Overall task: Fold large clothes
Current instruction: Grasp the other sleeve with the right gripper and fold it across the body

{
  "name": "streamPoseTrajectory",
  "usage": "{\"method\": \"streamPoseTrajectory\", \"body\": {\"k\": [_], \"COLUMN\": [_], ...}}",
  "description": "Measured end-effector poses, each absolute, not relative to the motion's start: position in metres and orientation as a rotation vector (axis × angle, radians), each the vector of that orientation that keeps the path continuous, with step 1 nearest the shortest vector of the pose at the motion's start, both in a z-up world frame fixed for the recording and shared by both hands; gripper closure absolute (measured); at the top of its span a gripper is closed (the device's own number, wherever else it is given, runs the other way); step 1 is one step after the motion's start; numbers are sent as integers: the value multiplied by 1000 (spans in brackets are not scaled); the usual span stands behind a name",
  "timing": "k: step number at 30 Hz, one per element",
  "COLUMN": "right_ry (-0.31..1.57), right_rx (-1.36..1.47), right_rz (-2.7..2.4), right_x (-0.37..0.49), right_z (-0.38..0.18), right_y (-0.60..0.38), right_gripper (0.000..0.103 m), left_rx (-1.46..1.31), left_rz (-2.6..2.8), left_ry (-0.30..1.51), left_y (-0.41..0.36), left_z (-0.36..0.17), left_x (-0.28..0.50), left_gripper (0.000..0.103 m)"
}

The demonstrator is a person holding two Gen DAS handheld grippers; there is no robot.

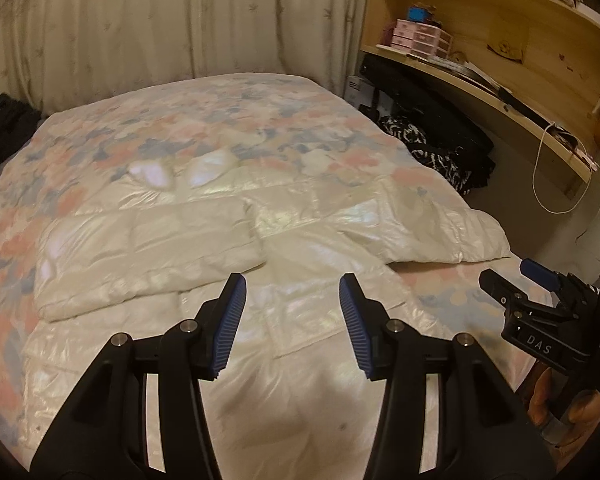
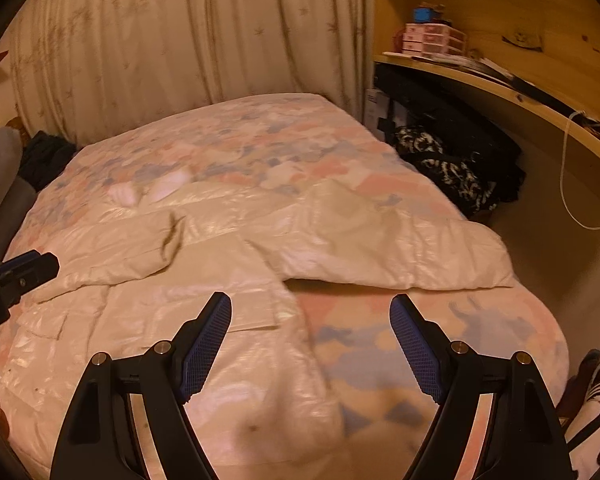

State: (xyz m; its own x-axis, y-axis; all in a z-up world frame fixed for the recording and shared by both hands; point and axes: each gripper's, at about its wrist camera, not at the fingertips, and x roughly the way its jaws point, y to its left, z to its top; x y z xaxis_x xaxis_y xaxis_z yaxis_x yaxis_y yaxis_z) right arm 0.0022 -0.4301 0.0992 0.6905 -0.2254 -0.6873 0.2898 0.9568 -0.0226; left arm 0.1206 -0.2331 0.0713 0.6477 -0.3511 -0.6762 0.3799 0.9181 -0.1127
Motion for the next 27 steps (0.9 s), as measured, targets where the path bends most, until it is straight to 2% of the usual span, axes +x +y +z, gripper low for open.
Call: {"method": "streamPoseTrajectory", "body": {"k": [6,13,27], "right_ry": [757,815,876], "right_rx": [143,283,813], "right_rz": [-368,-472,-545], "right_x": [9,31,68], "right_z": [89,56,-66], "right_y": [-484,-565,-718], "right_gripper": [20,20,21], "left_rx": [96,137,134], "left_rz": [-438,-451,-401], "left_ry": [753,789,854], "left_y": [-280,-335,-409], "left_z": [63,26,-49], "left_x": [143,176,248], "left_gripper": [57,57,57]}}
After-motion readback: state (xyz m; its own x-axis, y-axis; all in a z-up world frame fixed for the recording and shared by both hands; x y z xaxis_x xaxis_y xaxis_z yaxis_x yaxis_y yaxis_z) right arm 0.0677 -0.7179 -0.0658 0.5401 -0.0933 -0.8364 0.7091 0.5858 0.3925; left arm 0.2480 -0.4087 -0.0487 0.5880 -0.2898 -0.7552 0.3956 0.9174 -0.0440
